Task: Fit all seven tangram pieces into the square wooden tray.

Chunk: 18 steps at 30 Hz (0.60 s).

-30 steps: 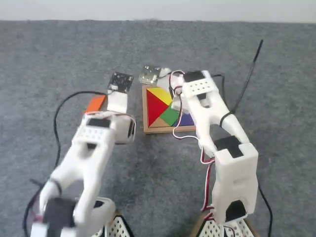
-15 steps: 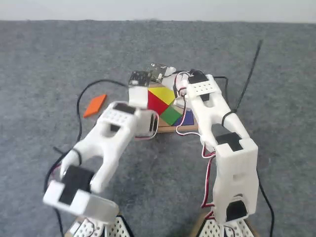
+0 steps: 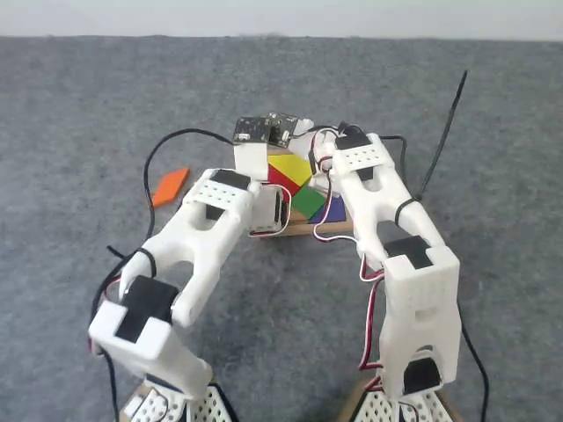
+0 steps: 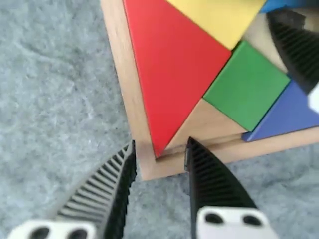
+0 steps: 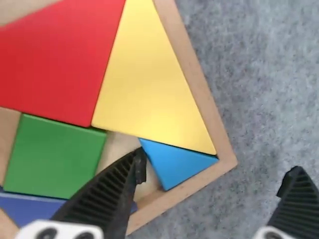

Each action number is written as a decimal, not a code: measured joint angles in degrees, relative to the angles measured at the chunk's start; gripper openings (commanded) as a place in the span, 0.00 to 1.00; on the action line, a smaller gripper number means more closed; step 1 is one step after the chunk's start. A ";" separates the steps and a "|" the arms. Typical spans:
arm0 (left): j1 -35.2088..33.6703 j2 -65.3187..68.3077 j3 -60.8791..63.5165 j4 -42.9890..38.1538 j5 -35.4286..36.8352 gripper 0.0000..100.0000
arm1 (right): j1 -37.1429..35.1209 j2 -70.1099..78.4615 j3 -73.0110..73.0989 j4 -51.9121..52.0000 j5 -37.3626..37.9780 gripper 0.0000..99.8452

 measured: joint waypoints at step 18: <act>-0.09 11.96 -16.79 13.19 0.00 0.13 | 7.12 2.73 -10.11 -10.20 -2.11 0.40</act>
